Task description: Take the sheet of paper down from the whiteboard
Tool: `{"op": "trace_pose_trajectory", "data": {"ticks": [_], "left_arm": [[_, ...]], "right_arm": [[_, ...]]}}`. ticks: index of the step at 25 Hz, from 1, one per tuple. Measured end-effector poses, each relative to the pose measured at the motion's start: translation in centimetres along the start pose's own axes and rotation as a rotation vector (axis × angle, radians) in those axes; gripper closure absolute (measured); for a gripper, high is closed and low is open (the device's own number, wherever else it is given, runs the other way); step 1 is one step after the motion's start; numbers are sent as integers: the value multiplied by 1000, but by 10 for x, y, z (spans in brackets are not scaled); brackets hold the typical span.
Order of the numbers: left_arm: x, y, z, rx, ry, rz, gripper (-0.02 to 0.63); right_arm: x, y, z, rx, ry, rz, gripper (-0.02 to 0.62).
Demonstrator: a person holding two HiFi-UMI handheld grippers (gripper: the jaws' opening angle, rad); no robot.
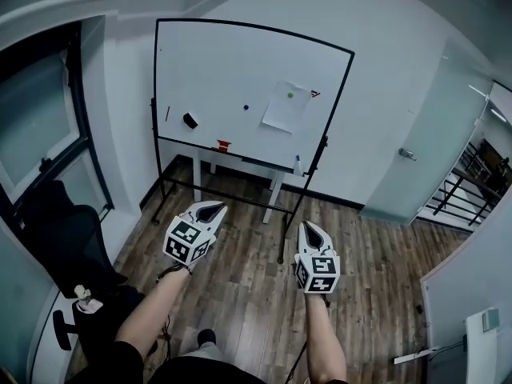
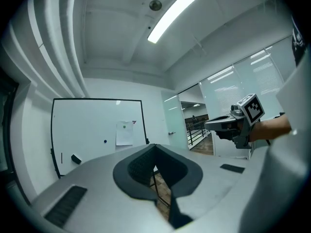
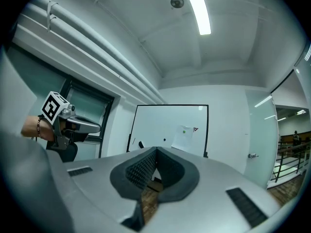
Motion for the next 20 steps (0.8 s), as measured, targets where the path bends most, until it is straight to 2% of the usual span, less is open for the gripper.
{"op": "trace_pose_trajectory", "data": {"ticks": [10, 20], "left_arm": [[-113, 118, -11, 5, -23, 60, 586], [-165, 187, 7, 38, -20, 60, 586]], "right_arm": [[-146, -31, -9, -21, -16, 44, 572], [-231, -41, 11, -46, 12, 52, 572]]}}
Point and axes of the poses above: the fingertips, and each gripper's own axes: x backward along the fingers, y to its left, z out of its underside, the point moved 3 cm from there along x, backward along the fingers, and after that the axes turned 7 degrees about x, right-handed, at the moved point
